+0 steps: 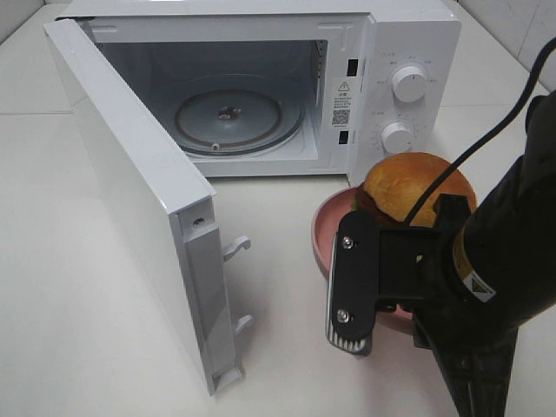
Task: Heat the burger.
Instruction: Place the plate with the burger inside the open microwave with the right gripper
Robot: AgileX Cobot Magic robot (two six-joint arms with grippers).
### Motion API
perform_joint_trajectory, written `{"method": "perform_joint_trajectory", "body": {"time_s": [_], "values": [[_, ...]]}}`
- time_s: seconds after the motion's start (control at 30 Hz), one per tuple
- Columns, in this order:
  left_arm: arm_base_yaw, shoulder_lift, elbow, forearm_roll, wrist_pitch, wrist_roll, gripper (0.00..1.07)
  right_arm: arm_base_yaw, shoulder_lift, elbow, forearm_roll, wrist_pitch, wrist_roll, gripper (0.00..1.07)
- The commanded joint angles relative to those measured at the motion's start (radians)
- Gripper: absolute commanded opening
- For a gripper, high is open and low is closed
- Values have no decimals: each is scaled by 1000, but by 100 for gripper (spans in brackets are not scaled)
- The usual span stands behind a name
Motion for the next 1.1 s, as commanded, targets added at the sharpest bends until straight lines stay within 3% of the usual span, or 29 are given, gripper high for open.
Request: {"method": "perform_joint_trajectory", "body": {"time_s": [0.03, 0.3, 0.57, 1.1], "values": [[3, -17, 2, -6, -8, -2, 102, 1, -9, 4, -61, -38, -227, 0], [3, -17, 2, -6, -8, -2, 102, -2, -8, 4, -61, -100, -467, 0], [3, -17, 2, -6, -8, -2, 102, -96, 15, -10, -68, -217, -530, 0], [3, -17, 2, -6, -8, -2, 102, -169, 184, -155, -29, -353, -685, 0]]}}
